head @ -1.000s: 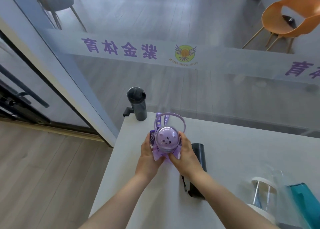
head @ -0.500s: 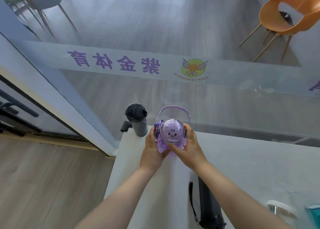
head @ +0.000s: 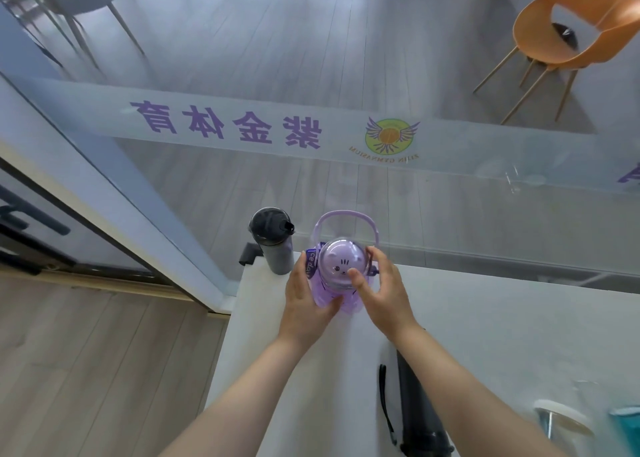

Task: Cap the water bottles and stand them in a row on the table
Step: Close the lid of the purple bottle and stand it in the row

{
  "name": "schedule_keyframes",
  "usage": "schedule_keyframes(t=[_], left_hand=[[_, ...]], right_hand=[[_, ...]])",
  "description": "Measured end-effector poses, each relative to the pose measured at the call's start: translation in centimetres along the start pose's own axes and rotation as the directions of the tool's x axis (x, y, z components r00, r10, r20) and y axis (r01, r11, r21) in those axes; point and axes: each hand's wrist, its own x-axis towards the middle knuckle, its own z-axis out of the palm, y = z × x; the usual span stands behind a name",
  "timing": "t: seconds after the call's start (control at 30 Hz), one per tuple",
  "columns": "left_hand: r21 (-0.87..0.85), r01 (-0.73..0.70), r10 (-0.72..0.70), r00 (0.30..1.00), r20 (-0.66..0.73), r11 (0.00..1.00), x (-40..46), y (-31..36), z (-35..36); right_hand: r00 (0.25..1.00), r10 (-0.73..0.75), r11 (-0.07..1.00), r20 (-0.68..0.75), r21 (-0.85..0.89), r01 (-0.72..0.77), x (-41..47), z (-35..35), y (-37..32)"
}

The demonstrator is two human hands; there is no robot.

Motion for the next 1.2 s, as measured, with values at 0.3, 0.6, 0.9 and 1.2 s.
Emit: schedule_keyframes(t=[0.3,0.6,0.9,1.2], left_hand=[[-0.012,-0.027,0.027,1.000,-0.002,1.000,2.2,0.7,0.4],[-0.016,-0.058,0.058,0.998,0.009,0.998,3.4,0.4,-0.5],[-0.002,-0.053,0.053,0.998,0.019,0.999,3.3,0.2,-0.2],[0.049,0.000,0.000,1.000,0.005,0.999,2.1,0.9,-0.2]], right_hand=[[0.999,-0.023,0.982,-0.033,0.186,0.029,1.3,0.4,-1.4],[0.992,-0.097,0.986,-0.077,0.130,0.106,1.7,0.9,-0.9],[0.991,-0.127,0.987,-0.053,0.089,0.131,1.1,0.9,-0.4],[0.990,-0.139,0.989,0.001,-0.045,0.139,0.2,-0.7,0.1]])
